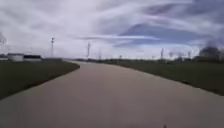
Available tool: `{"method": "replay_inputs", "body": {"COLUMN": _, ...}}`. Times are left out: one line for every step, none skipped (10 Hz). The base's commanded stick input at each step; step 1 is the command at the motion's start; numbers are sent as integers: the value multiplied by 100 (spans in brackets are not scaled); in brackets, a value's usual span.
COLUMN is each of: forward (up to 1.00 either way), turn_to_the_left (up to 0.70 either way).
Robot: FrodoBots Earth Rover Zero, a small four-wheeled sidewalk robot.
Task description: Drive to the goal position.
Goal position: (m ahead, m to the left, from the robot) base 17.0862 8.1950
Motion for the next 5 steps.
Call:
{"method": "replay_inputs", "body": {"forward": 100, "turn_to_the_left": 11}}
{"method": "replay_inputs", "body": {"forward": 100, "turn_to_the_left": 8}}
{"method": "replay_inputs", "body": {"forward": 100, "turn_to_the_left": 3}}
{"method": "replay_inputs", "body": {"forward": 100, "turn_to_the_left": 1}}
{"method": "replay_inputs", "body": {"forward": 100, "turn_to_the_left": 0}}
